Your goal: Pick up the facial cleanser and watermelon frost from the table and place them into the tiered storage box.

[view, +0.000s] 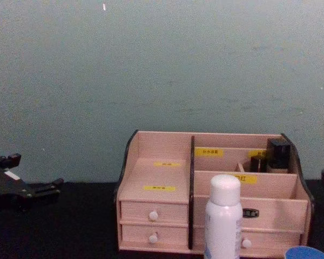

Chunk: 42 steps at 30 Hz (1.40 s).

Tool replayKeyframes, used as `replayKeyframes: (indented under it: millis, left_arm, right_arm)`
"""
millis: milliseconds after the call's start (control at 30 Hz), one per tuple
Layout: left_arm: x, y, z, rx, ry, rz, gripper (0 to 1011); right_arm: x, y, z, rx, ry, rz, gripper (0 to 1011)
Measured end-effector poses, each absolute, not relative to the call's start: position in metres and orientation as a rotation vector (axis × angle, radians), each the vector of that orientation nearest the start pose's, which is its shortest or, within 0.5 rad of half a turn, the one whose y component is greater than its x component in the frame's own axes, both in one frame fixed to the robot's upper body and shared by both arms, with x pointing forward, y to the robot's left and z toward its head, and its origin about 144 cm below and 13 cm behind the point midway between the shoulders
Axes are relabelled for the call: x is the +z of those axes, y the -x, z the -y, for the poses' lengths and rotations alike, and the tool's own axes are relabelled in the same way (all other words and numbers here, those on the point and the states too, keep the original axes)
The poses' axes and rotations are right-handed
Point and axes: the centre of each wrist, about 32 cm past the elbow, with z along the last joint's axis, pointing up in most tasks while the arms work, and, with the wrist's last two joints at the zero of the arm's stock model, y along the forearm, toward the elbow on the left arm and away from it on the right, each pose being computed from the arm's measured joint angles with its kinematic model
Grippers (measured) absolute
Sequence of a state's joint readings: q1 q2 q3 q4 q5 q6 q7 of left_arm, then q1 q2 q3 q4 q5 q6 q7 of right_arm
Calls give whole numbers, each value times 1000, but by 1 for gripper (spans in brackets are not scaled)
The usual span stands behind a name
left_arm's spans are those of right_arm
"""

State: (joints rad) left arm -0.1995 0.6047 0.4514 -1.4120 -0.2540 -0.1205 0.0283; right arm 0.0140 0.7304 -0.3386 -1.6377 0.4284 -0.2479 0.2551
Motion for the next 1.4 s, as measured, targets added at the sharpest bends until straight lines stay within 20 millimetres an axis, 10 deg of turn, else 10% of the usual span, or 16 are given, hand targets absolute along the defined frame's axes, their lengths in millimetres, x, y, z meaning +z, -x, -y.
replayKeyframes:
  millis: [433,1400]
  left_arm:
    - [1140,-489,-310,1248,-305,285,1001]
    - [1140,-489,-310,1248,-304,285,1001]
  right_arm:
    - [1159,-439,314,-698,138,182,1002]
    - [1144,-492,268,-619,164,-14,1002]
